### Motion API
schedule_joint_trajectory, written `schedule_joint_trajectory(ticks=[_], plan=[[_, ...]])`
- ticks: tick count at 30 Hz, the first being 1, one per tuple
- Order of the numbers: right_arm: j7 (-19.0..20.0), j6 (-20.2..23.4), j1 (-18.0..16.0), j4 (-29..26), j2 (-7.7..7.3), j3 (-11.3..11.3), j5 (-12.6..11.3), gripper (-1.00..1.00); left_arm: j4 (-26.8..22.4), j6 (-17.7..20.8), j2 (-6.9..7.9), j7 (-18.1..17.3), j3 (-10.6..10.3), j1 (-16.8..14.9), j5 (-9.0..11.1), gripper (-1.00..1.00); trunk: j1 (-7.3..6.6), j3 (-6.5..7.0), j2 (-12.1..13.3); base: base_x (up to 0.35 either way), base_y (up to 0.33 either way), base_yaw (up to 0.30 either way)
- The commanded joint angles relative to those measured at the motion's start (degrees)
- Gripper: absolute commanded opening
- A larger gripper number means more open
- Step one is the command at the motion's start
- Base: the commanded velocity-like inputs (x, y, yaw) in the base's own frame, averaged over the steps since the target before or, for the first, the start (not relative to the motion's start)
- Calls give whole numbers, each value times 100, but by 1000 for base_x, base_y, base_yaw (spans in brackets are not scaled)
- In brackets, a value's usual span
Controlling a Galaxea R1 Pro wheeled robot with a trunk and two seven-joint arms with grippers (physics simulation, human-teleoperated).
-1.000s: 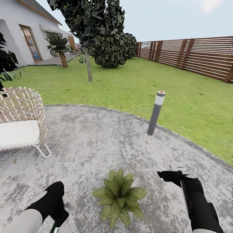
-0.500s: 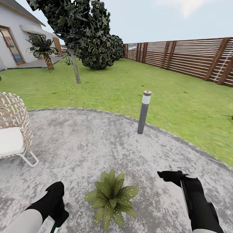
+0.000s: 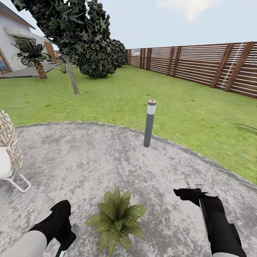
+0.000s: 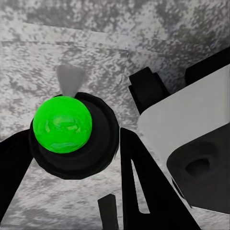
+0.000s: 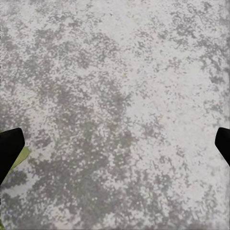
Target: Pick up the pesticide atomizer in the garden and spray insectifuge to fully cover both potted plants in the garden.
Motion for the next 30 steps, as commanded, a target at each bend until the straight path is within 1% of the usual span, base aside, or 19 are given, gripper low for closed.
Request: schedule_joint_trajectory(ticks=[1,4,10,21,30], plan=[[60,16,-5,-10,7,-15,60,100,-10,30,5,-59,-28,-2,-43,-100,-1,-5,-3,0,212,-8],[62,16,-5,-10,7,-15,59,100,-11,24,5,-59,-31,-2,-44,-100,-1,-5,-3,0,109,-3],[63,19,-5,-10,7,-15,59,100,-19,21,5,-59,-31,-2,-45,-100,-1,-5,-3,0,11,-3],[57,21,-5,-10,7,-18,59,100,-26,13,5,-59,-23,-2,-42,-100,-1,25,-3,0,0,-183],[57,21,-5,-10,7,-22,59,100,-27,23,5,-59,-26,-2,-41,-100,-1,26,-3,0,0,-9]])
